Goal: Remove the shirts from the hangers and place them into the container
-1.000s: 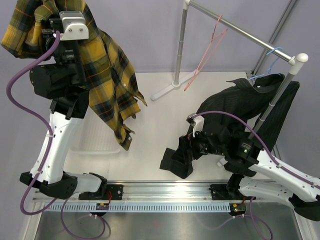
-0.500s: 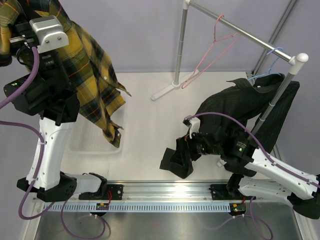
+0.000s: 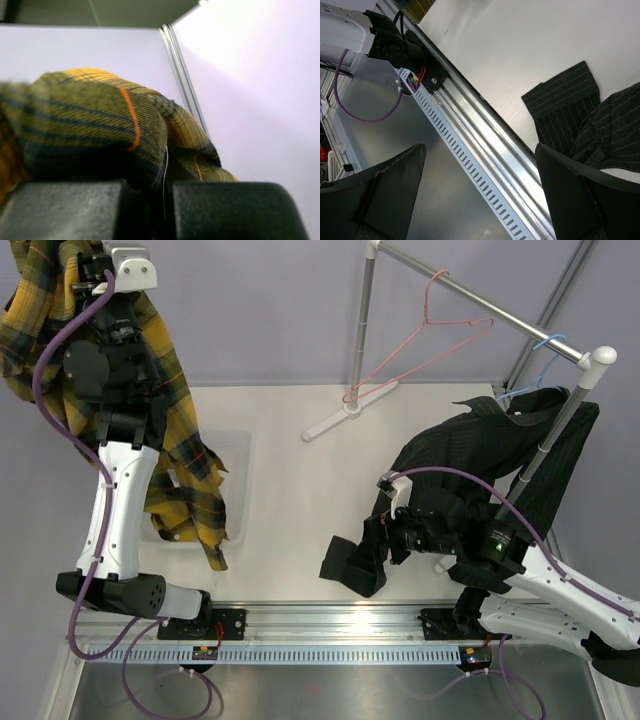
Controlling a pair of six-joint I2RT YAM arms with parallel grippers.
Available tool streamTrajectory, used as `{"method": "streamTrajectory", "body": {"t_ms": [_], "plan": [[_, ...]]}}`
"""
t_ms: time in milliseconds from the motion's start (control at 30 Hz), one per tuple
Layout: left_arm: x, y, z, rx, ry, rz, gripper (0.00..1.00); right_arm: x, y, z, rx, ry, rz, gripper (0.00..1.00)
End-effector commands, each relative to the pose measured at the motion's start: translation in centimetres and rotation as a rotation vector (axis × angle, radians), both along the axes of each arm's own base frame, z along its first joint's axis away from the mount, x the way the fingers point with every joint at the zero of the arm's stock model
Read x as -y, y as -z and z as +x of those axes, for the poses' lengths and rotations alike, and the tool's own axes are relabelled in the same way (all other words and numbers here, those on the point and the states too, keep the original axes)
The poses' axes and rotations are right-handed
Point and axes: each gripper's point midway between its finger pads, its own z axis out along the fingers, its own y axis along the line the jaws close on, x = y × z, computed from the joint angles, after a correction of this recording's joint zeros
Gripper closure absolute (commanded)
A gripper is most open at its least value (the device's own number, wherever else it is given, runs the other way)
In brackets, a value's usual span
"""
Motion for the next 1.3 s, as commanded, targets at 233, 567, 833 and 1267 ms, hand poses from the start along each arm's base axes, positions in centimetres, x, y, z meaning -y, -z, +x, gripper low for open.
{"method": "streamTrajectory", "body": {"t_ms": [233, 567, 833, 1267], "plan": [[-5.1, -2.6, -1.6, 0.096, 0.068, -0.186, 1.0, 0.2, 0.2, -0.8, 0.005, -0.038, 0.015, 0.01], [-5.2, 0.8, 1.8, -0.032, 0.108, -0.26, 1.0, 0.5, 0.1, -0.9, 0.017, -0.045, 0.007, 0.0], [-3.6, 8.6, 1.2, -0.226, 0.238, -0.481, 1.0, 1.1, -1.9, -2.1, 0.008, -0.05, 0.088, 0.01], [1.2, 19.3, -4.3, -0.484, 0.405, -0.627, 1.0, 3.3, -4.4, -2.8, 0.053, -0.005, 0.148, 0.0]]}}
